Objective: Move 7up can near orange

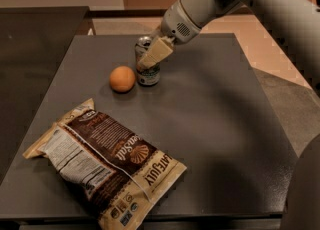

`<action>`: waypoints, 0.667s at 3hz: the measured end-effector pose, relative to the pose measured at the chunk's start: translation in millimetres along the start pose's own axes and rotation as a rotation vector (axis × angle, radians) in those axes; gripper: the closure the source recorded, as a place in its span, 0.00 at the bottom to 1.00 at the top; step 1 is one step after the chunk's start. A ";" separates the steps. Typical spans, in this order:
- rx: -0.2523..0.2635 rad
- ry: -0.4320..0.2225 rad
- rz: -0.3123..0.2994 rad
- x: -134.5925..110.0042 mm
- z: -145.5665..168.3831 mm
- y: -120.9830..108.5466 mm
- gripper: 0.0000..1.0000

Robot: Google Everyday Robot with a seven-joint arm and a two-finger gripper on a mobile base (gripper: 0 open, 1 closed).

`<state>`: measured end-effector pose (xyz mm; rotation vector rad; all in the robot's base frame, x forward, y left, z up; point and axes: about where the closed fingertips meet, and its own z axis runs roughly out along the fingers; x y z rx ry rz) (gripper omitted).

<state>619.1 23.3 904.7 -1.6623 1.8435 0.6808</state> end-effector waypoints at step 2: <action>-0.004 0.000 -0.001 -0.5 2.4 0.4 0.00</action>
Offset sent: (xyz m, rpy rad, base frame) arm -0.0002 0.0017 -0.0011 -0.0001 0.0019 0.0027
